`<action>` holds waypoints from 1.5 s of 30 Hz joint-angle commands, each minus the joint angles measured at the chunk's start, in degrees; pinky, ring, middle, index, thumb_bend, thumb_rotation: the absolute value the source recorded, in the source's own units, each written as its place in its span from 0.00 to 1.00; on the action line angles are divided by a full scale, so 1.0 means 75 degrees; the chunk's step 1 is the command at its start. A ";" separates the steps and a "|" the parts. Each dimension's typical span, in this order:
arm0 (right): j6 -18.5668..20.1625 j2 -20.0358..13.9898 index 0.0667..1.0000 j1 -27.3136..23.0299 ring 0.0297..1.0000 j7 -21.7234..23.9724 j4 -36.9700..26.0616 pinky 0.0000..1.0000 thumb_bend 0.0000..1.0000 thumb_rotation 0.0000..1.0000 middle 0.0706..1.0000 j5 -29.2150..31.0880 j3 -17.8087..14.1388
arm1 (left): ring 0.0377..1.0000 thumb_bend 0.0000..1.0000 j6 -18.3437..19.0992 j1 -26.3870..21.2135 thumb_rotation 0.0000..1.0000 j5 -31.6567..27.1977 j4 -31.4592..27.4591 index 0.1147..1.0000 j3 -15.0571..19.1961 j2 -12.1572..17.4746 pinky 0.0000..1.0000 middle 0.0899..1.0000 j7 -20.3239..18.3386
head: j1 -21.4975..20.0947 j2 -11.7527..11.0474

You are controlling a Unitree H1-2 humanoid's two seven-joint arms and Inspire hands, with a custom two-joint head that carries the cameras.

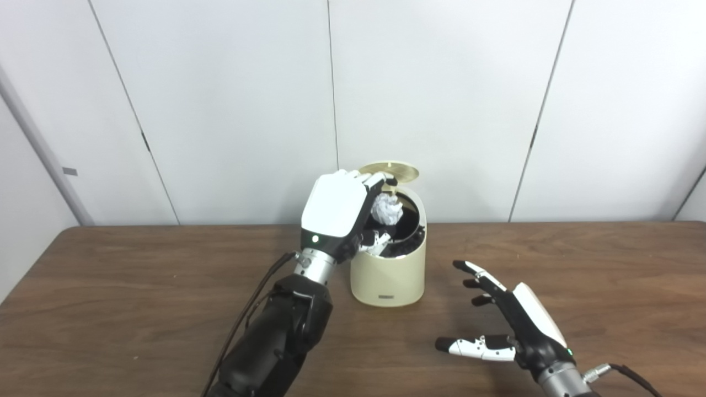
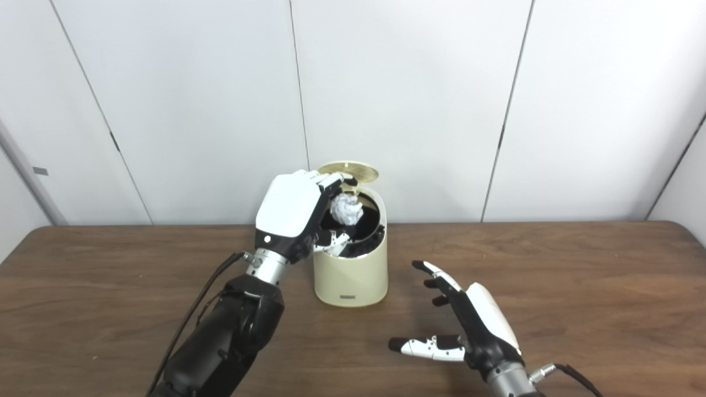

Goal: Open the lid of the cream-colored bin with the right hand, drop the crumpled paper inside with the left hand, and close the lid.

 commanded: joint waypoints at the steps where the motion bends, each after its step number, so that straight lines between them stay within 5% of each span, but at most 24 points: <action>1: -0.0172 -0.0012 0.87 -0.0211 0.83 -0.0126 -0.0208 0.70 0.74 0.36 0.90 -0.0004 -0.0046 | 0.67 0.85 0.0029 -0.0305 0.18 0.0112 -0.0240 0.69 0.0015 0.0051 0.67 0.65 0.0097 | -0.0007 0.0004; 19: -0.0189 0.0020 0.87 -0.0159 0.85 -0.0159 -0.0219 0.74 0.74 0.34 0.90 -0.0001 -0.0048 | 0.63 0.85 -0.0192 -0.0257 0.15 0.0040 -0.0194 0.64 0.0039 0.0066 0.65 0.61 0.0366 | 0.0003 0.0024; 23: -0.0141 0.0048 0.87 -0.0149 0.84 -0.0152 -0.0249 0.72 0.75 0.34 0.90 0.0045 -0.0078 | 0.54 0.84 -0.0370 -0.0138 0.11 -0.0159 -0.0316 0.58 0.0148 0.0059 0.59 0.50 0.0574 | 0.0031 0.0014; 24: -0.0108 0.0050 0.87 -0.0151 0.84 -0.0129 -0.0280 0.71 0.74 0.33 0.90 0.0074 -0.0092 | 0.53 0.67 -0.0466 -0.0036 0.04 -0.0327 -0.0451 0.57 0.0232 0.0066 0.56 0.46 0.0606 | 0.0031 0.0014; 25: -0.0089 0.0049 0.87 -0.0157 0.84 -0.0113 -0.0295 0.71 0.74 0.33 0.91 0.0096 -0.0102 | 0.51 0.61 -0.0537 0.0032 0.02 -0.0440 -0.0538 0.55 0.0296 0.0067 0.52 0.44 0.0618 | 0.0048 -0.0002; 28: -0.0081 0.0021 0.88 -0.0187 0.84 -0.0076 -0.0323 0.70 0.73 0.34 0.91 0.0148 -0.0131 | 0.48 0.53 -0.0768 0.0381 0.00 -0.0974 -0.1057 0.48 0.0611 0.0058 0.47 0.41 0.0530 | 0.0052 -0.0010; 35: -0.0188 -0.0049 0.88 -0.0279 0.84 -0.0118 -0.0280 0.70 0.72 0.36 0.91 0.0205 -0.0202 | 0.51 0.52 -0.1407 0.1182 0.00 -0.2138 -0.2355 0.43 0.1345 0.0208 0.42 0.45 0.0243 | 0.0130 -0.0034; 38: -0.0289 -0.0051 0.87 -0.0317 0.83 -0.0190 -0.0225 0.71 0.73 0.34 0.90 0.0229 -0.0245 | 0.58 0.51 -0.1594 0.1578 0.06 -0.3419 -0.2851 0.43 0.1747 0.0203 0.49 0.62 -0.0267 | 0.0139 -0.0065; 40: -0.0315 -0.0060 0.87 -0.0356 0.84 -0.0206 -0.0180 0.72 0.73 0.33 0.91 0.0236 -0.0281 | 0.64 0.68 -0.1644 0.1858 0.11 -0.4300 -0.3148 0.64 0.1985 0.0184 0.54 0.70 -0.0633 | 0.0148 -0.0053; 45: -0.0487 -0.0119 0.87 -0.0527 0.85 -0.0215 -0.0150 0.73 0.73 0.32 0.92 0.0290 -0.0341 | 0.70 0.73 -0.1608 0.2514 0.15 -0.6116 -0.3680 0.78 0.2485 0.0223 0.60 0.77 -0.1422 | 0.0168 -0.0083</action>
